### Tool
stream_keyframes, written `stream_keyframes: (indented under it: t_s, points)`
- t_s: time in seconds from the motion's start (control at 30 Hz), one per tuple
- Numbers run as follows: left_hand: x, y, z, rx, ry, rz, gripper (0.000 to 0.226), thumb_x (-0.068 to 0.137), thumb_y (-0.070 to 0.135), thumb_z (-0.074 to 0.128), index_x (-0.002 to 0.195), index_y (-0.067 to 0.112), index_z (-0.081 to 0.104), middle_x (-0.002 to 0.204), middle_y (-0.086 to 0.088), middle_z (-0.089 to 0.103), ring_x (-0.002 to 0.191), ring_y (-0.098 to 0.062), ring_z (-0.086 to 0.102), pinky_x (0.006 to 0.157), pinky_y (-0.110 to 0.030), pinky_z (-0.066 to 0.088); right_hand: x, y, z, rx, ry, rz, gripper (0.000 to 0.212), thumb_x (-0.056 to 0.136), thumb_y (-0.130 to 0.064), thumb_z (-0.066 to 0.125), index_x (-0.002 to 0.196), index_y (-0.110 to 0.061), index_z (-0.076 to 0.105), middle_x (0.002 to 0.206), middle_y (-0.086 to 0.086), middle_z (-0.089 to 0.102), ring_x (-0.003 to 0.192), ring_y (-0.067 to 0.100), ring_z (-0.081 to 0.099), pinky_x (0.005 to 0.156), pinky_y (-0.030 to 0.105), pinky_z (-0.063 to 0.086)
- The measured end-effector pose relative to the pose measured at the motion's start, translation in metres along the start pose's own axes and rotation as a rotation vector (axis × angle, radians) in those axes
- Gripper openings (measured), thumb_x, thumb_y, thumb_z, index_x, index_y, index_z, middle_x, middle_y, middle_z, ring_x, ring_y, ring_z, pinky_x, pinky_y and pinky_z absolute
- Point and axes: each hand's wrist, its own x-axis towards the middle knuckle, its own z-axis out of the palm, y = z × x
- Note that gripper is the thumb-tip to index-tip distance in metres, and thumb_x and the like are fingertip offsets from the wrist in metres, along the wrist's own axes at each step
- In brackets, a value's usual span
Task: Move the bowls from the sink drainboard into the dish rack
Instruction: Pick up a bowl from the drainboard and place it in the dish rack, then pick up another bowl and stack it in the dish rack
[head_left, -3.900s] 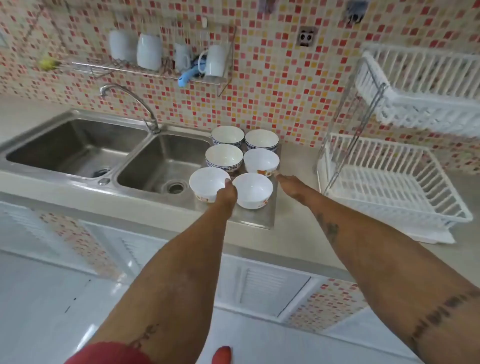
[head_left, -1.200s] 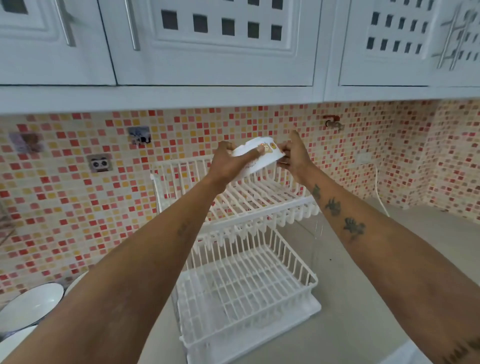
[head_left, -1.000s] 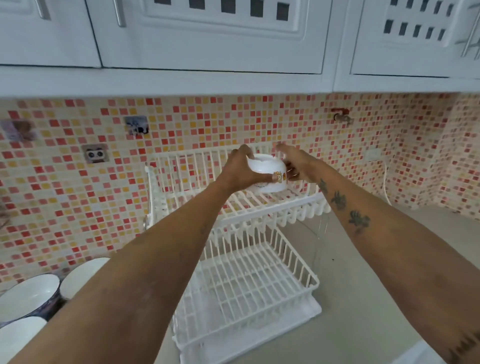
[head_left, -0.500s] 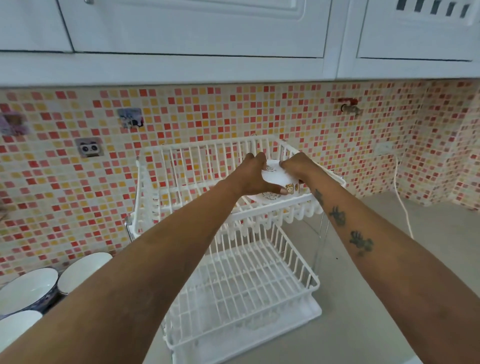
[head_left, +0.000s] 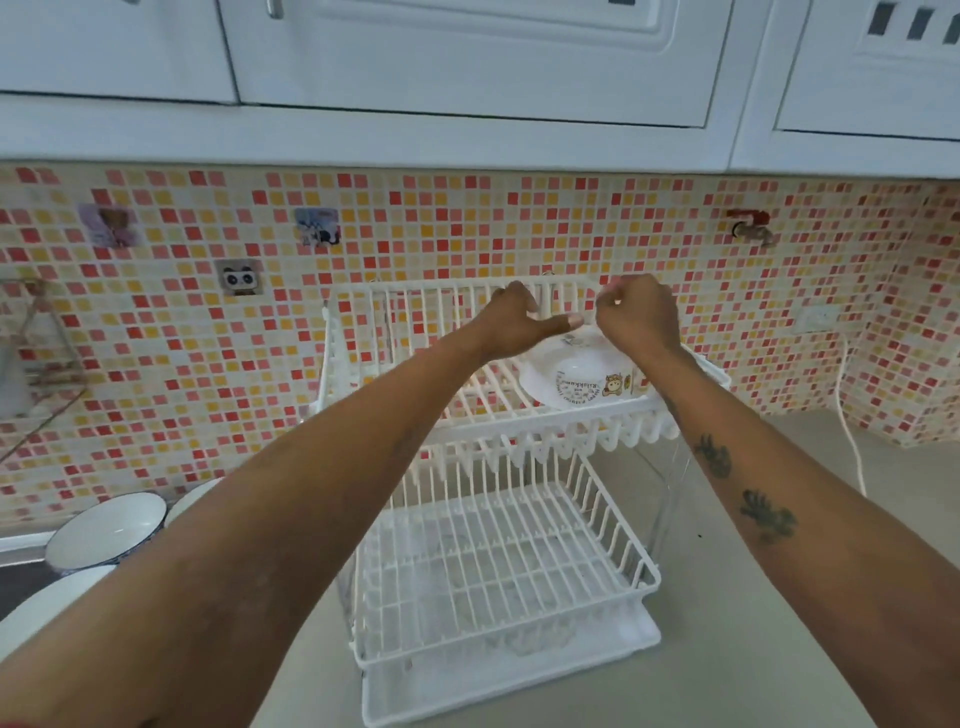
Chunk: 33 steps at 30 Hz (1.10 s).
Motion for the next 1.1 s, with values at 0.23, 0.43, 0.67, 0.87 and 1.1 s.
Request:
stream_keyframes:
  t_s: [0.23, 0.43, 0.67, 0.87, 1.1]
  points:
    - [-0.075, -0.031, -0.103, -0.298, 0.276, -0.017, 0.031, 0.098, 0.041, 0.047, 0.088, 0.012, 0.044, 0.090, -0.014, 0.048, 0.099, -0.020, 0.053, 0.104, -0.042, 0.043, -0.048, -0.111, 0.004, 0.379, -0.075, -0.221, 0.028, 0.092, -0.013, 0.049, 0.090, 0.002, 0.073, 0.095, 0.015, 0.074, 0.084, 0.021, 0.067, 0.074, 0.020, 0.048]
    - [-0.170, -0.114, -0.187, -0.281, 0.744, -0.201, 0.025, 0.099, 0.035, 0.046, 0.094, 0.010, 0.052, 0.097, -0.007, 0.058, 0.093, -0.022, 0.057, 0.088, -0.044, 0.051, -0.131, -0.242, 0.053, 0.790, -0.312, -0.395, 0.026, 0.092, -0.015, 0.053, 0.070, -0.007, 0.064, 0.054, -0.006, 0.052, 0.041, -0.006, 0.045, 0.046, 0.016, 0.036]
    - [-0.298, -0.217, -0.257, -0.217, 0.927, -0.558, 0.032, 0.096, 0.037, 0.044, 0.089, 0.008, 0.056, 0.088, -0.012, 0.056, 0.080, -0.020, 0.050, 0.070, -0.034, 0.039, -0.243, -0.338, 0.148, 0.823, -0.820, -0.399, 0.031, 0.093, -0.022, 0.052, 0.063, -0.020, 0.057, 0.056, -0.002, 0.052, 0.051, 0.005, 0.044, 0.058, 0.022, 0.039]
    - [-0.393, -0.312, -0.264, -0.269, 0.941, -0.880, 0.040, 0.097, 0.027, 0.047, 0.108, -0.007, 0.063, 0.104, -0.033, 0.063, 0.089, -0.041, 0.063, 0.069, -0.038, 0.047, -0.345, -0.339, 0.271, 0.541, -1.256, -0.166, 0.039, 0.089, -0.035, 0.055, 0.110, -0.002, 0.064, 0.083, 0.004, 0.059, 0.080, 0.022, 0.055, 0.070, 0.034, 0.041]
    - [-0.463, -0.392, -0.213, -0.523, 0.632, -1.368, 0.026, 0.098, 0.036, 0.048, 0.109, 0.013, 0.050, 0.105, -0.010, 0.045, 0.090, -0.026, 0.046, 0.076, -0.034, 0.042, -0.421, -0.279, 0.359, 0.000, -1.531, 0.124, 0.029, 0.088, -0.030, 0.056, 0.105, -0.008, 0.050, 0.078, 0.009, 0.051, 0.068, 0.021, 0.049, 0.062, 0.029, 0.042]
